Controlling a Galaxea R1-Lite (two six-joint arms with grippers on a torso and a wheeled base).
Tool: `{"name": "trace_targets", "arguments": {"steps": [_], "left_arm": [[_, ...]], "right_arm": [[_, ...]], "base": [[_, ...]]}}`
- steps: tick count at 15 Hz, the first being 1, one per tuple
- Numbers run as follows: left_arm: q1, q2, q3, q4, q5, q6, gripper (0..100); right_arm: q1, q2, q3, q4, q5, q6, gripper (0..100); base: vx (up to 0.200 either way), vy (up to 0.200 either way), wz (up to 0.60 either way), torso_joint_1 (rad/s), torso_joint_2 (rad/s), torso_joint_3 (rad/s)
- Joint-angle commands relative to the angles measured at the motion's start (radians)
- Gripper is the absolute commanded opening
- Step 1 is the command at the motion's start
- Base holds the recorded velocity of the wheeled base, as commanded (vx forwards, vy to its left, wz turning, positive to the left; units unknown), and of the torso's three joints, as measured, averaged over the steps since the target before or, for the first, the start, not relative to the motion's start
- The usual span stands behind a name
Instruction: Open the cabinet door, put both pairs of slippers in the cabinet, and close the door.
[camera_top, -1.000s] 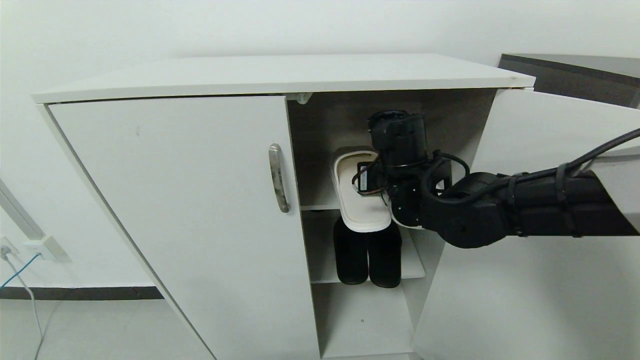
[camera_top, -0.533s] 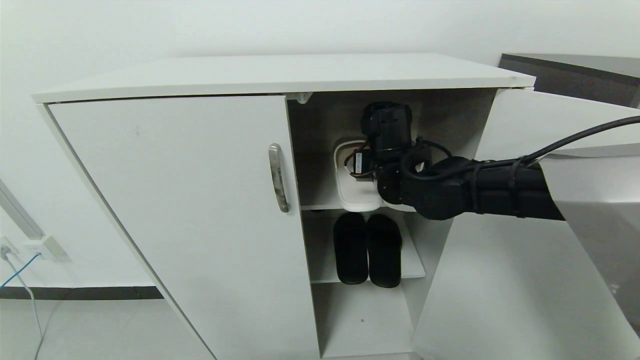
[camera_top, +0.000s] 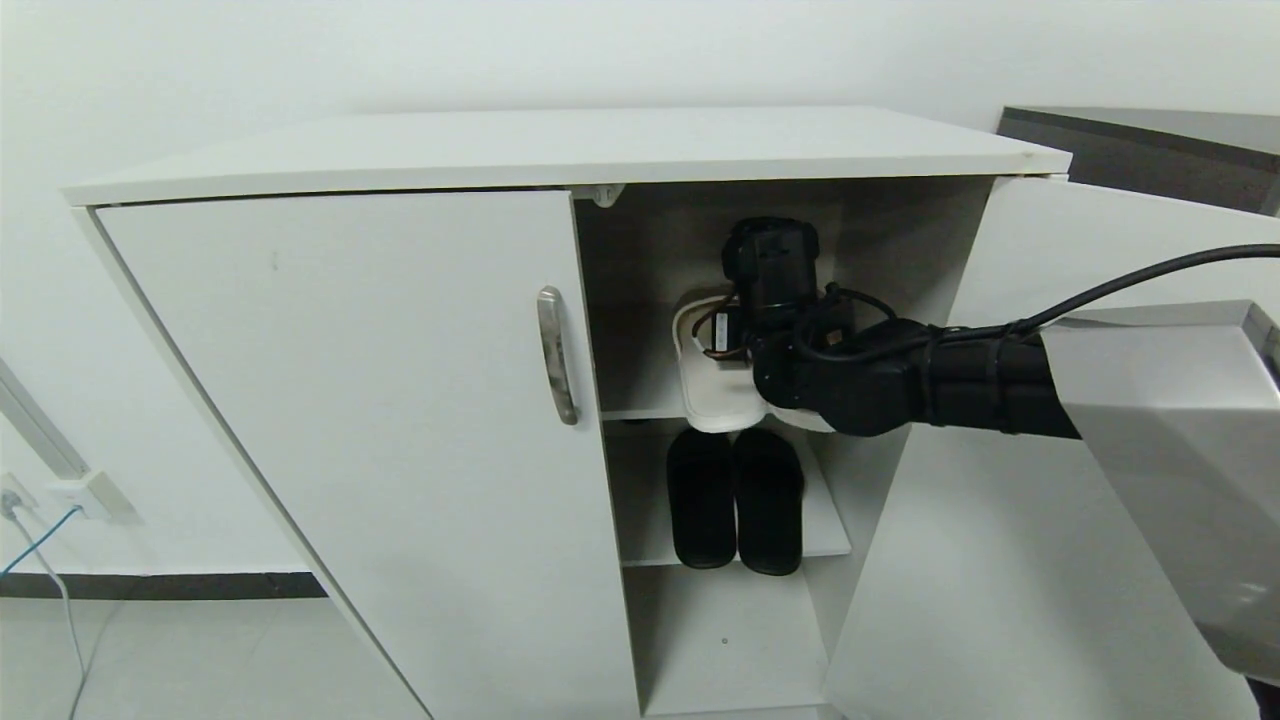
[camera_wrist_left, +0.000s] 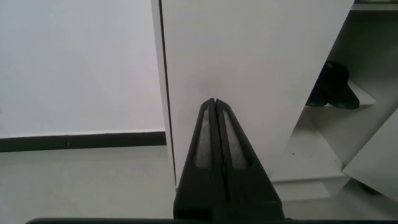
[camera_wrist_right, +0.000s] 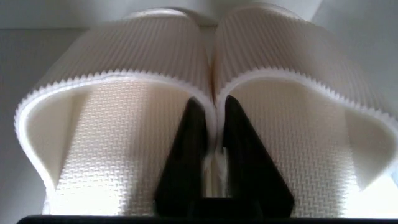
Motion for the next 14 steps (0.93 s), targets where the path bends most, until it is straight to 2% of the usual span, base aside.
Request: {"name": "trace_targets", "arguments": {"steps": [1,3,5,11,14], "left_arm": [[0.000,-0.001,0.000,0.000,0.000,-0.002,0],[0.000,0.001,0.000,0.000,0.000,-0.002,0],[0.000,-0.001,0.000,0.000,0.000,-0.002,0],[0.000,0.001,0.000,0.000,-0.001,0.000,0],[0.000,0.001,0.000,0.000,-0.001,0.001,0]], "right_arm": [[0.002,-0.001,0.001,0.014,0.000,0.000,100],[0.003,-0.022,0.011,0.029,0.000,0.001,100],[0.026,-0.096,0.091,0.023,0.000,0.003,100],[0.146,-0.400,0.455,0.020,0.005,0.095,100],[0.204,-0.595,0.705,-0.052,0.141,0.106,100]], "base": [[0.000,0.000,0.00,0.000,0.00,0.000],[0.000,0.000,0.00,0.000,0.00,0.000],[0.000,0.000,0.00,0.000,0.00,0.000],[0.000,0.000,0.00,0.000,0.00,0.000],[0.000,0.000,0.00,0.000,0.00,0.000]]}}
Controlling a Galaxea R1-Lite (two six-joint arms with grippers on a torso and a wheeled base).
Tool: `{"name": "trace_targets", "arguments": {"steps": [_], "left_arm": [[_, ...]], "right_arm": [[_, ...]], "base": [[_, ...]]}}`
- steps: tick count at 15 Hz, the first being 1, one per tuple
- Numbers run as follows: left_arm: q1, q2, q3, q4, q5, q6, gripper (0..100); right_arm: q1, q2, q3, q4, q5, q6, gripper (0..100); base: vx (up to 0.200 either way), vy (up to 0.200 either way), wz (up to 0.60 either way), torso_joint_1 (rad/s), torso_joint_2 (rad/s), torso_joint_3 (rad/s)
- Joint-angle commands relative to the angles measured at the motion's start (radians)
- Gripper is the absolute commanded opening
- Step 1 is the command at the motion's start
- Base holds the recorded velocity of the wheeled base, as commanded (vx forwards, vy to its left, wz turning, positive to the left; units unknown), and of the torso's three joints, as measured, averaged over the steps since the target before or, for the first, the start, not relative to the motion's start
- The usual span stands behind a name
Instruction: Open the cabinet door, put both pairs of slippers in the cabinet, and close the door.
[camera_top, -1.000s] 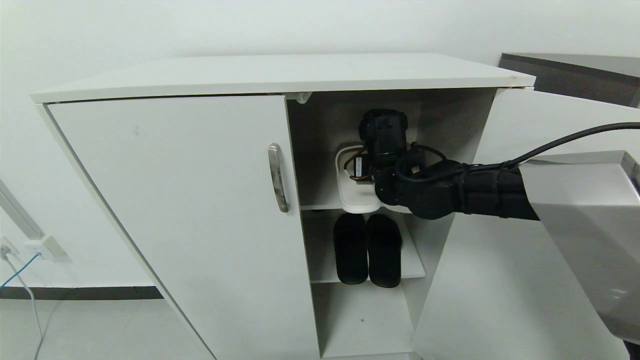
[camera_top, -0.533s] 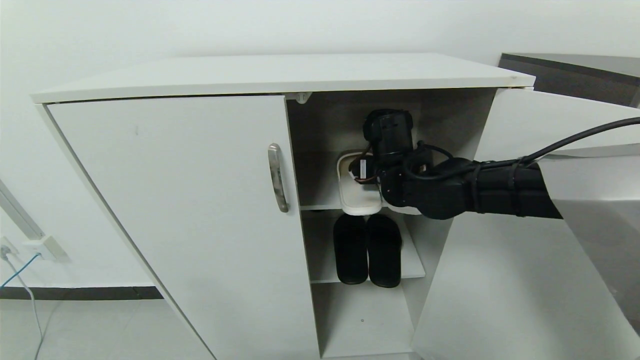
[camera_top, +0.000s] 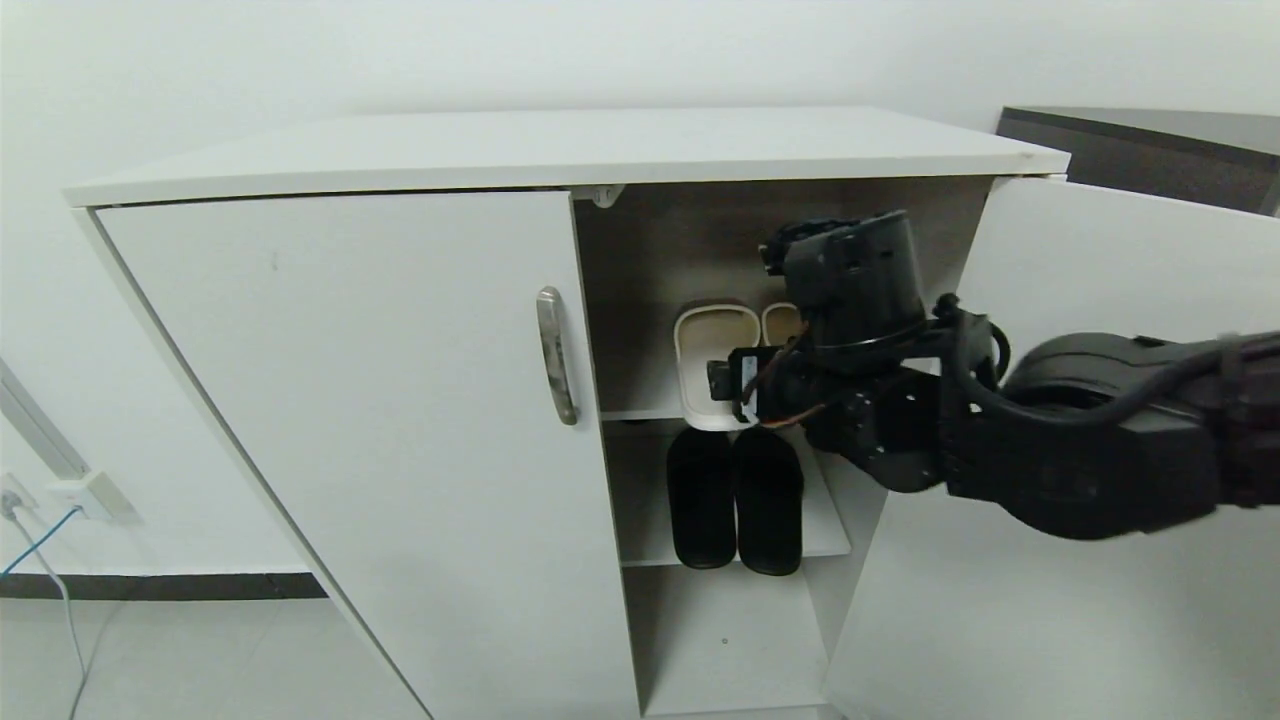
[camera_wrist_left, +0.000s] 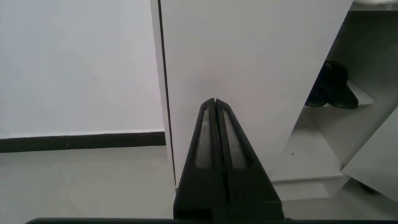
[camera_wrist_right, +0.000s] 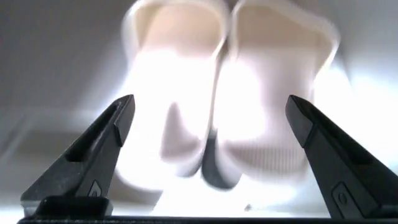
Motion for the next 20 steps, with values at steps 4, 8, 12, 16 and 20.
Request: {"name": "trace_targets", "arguments": {"steps": [4,8,12,16,20], "left_arm": [[0.000,0.001,0.000,0.000,-0.001,0.001,0],[0.000,0.001,0.000,0.000,-0.001,0.002,0],[0.000,0.001,0.000,0.000,-0.001,0.004,0],[0.000,0.001,0.000,0.000,-0.001,0.004,0],[0.000,0.001,0.000,0.000,-0.001,0.004,0]], "right_arm": [[0.062,-0.330,0.446,-0.240,0.199,-0.041,100],[0.063,-0.338,0.529,-0.350,0.253,-0.124,0],[0.082,-0.333,0.544,-0.352,0.258,-0.122,0],[0.086,-0.322,0.557,-0.353,0.258,-0.122,0],[0.086,-0.319,0.572,-0.352,0.256,-0.125,0]], "base": [[0.000,0.000,0.00,0.000,0.00,0.000],[0.000,0.000,0.00,0.000,0.00,0.000],[0.000,0.000,0.00,0.000,0.00,0.000],[-0.200,0.000,0.00,0.002,0.00,0.002],[-0.200,0.000,0.00,0.004,0.00,0.002]]}}
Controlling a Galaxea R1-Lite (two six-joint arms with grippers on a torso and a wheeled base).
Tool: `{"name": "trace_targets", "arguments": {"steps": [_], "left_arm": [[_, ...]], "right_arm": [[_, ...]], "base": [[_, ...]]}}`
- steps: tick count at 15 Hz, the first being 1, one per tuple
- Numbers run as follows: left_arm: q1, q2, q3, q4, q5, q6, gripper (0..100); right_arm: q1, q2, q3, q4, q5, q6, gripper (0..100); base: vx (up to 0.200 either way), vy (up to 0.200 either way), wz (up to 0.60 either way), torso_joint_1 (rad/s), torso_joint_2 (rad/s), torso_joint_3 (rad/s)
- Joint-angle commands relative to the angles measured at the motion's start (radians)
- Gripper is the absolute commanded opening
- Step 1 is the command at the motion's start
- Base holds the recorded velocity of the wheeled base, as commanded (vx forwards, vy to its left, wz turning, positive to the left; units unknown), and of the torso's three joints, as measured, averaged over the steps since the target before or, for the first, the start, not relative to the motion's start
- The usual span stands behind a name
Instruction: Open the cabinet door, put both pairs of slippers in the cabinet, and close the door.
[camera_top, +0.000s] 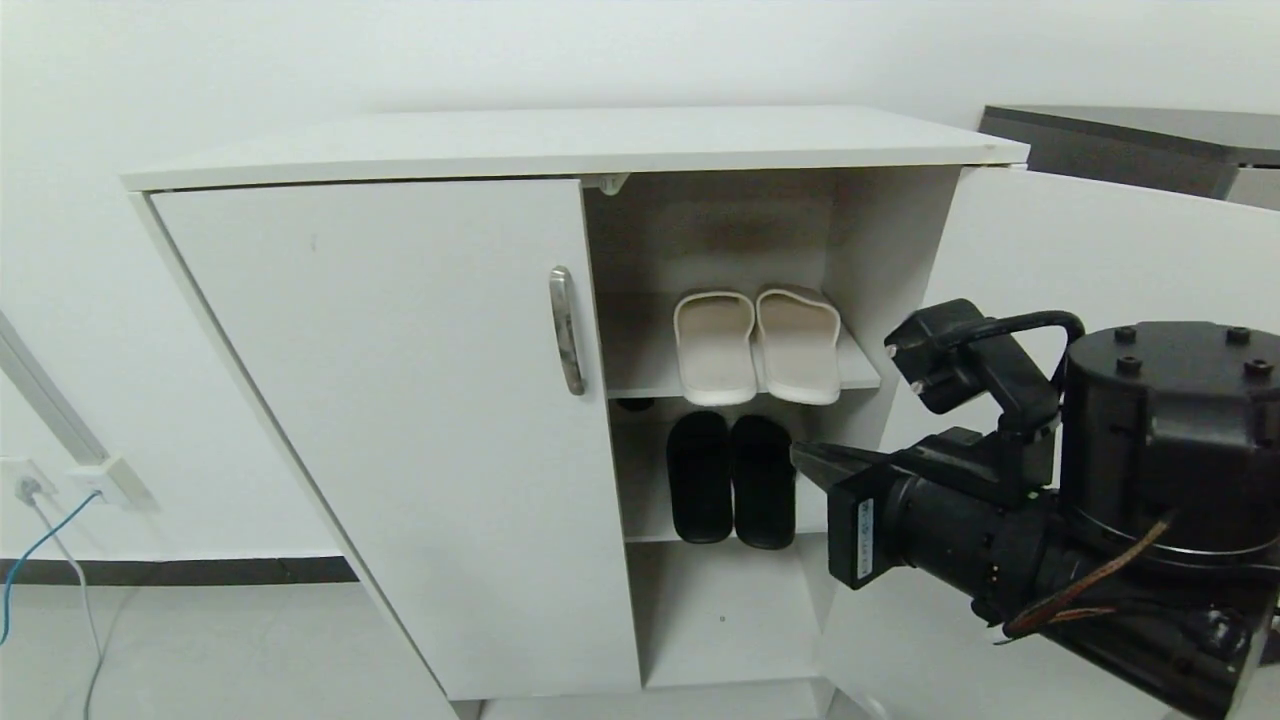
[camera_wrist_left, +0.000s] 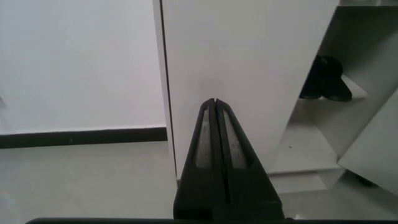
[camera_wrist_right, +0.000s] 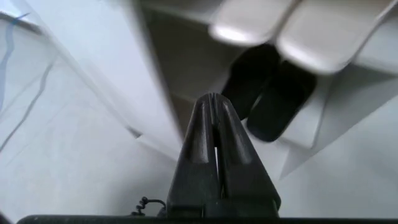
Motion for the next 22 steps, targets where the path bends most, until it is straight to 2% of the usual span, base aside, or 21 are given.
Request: {"name": "trace_targets", "arguments": {"steps": [1,7,22], "left_arm": [[0.000,0.001,0.000,0.000,0.000,-0.002,0],[0.000,0.001,0.000,0.000,0.000,-0.004,0],[0.000,0.001,0.000,0.000,0.000,-0.004,0]], "right_arm": [[0.000,0.010,0.013,0.002,-0.002,-0.002,0],[-0.003,0.032,0.028,-0.001,0.001,0.000,0],[-0.010,0.044,0.041,-0.001,-0.002,-0.020,0]], "base": [[-0.200,0.000,0.00,-0.007,0.00,-0.002],[-0.200,0.000,0.00,0.001,0.00,0.006],[0.000,0.000,0.00,0.000,0.00,0.000]]}}
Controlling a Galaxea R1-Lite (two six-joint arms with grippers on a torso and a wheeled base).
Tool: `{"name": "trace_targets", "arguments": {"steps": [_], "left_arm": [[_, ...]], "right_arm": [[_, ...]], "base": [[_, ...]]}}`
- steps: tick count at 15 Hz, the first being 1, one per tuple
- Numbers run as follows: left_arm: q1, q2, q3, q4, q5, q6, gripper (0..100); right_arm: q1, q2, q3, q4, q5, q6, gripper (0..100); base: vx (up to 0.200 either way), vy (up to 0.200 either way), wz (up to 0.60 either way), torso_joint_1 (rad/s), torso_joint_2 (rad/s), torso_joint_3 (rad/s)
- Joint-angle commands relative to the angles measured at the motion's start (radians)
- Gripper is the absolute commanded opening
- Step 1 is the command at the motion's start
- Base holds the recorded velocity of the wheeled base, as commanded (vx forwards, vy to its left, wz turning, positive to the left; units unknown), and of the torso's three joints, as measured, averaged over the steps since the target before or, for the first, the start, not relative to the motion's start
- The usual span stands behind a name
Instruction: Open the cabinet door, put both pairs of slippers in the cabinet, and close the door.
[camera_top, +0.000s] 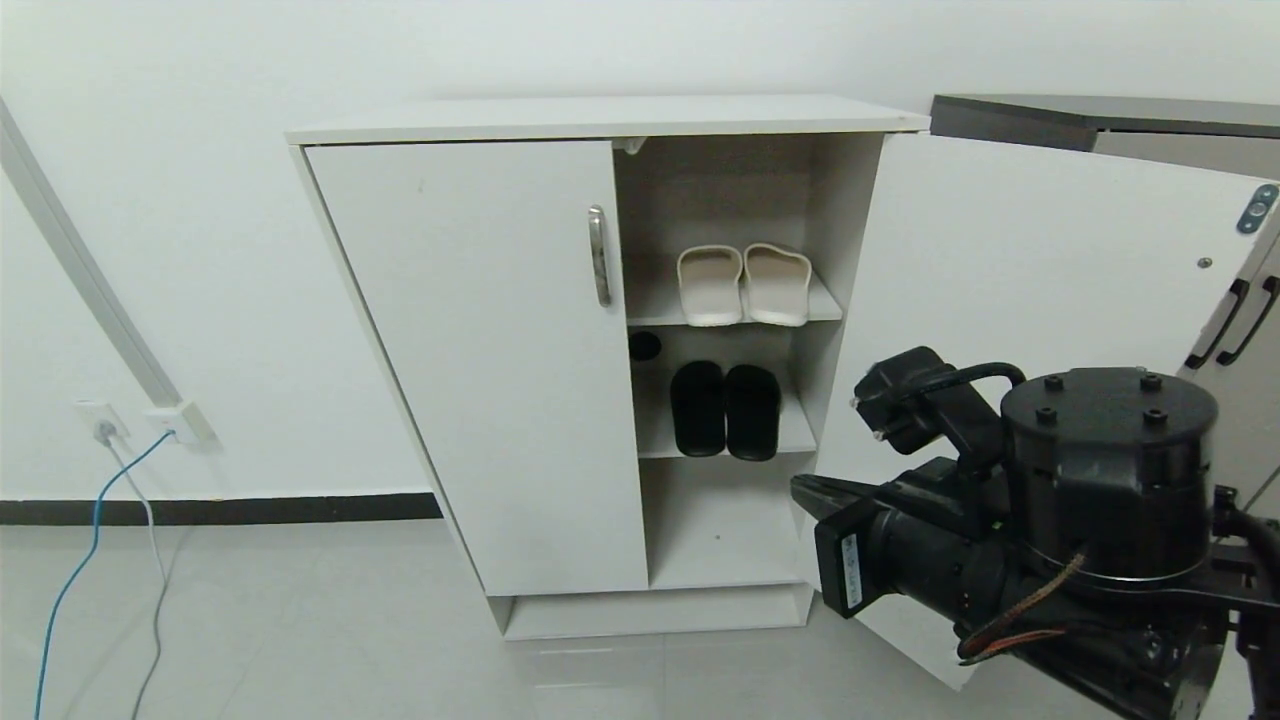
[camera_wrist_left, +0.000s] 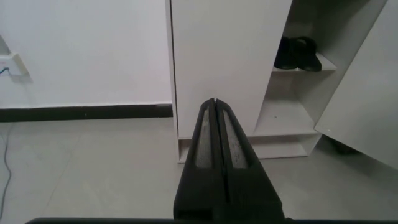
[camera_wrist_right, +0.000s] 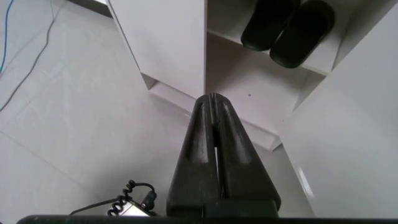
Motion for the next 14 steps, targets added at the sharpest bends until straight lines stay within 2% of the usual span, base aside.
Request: {"name": "trace_targets", "arguments": {"steps": [1,5,8,14], "left_arm": [[0.000,0.001,0.000,0.000,0.000,0.000,0],[0.000,0.001,0.000,0.000,0.000,0.000,0],[0.000,0.001,0.000,0.000,0.000,0.000,0],[0.000,0.001,0.000,0.000,0.000,0.000,0]], "right_arm": [[0.001,0.003,0.002,-0.001,0.000,0.000,0],[0.001,0.006,0.007,-0.001,0.000,-0.002,0],[-0.001,0.009,0.007,-0.001,-0.001,-0.002,0],[-0.001,0.009,0.007,-0.001,-0.001,-0.002,0]], "base": [[0.000,0.000,0.00,0.000,0.00,0.000],[0.000,0.000,0.00,0.002,-0.03,-0.034],[0.000,0.000,0.00,0.006,-0.20,-0.321],[0.000,0.000,0.00,0.064,-0.49,-0.367]]}}
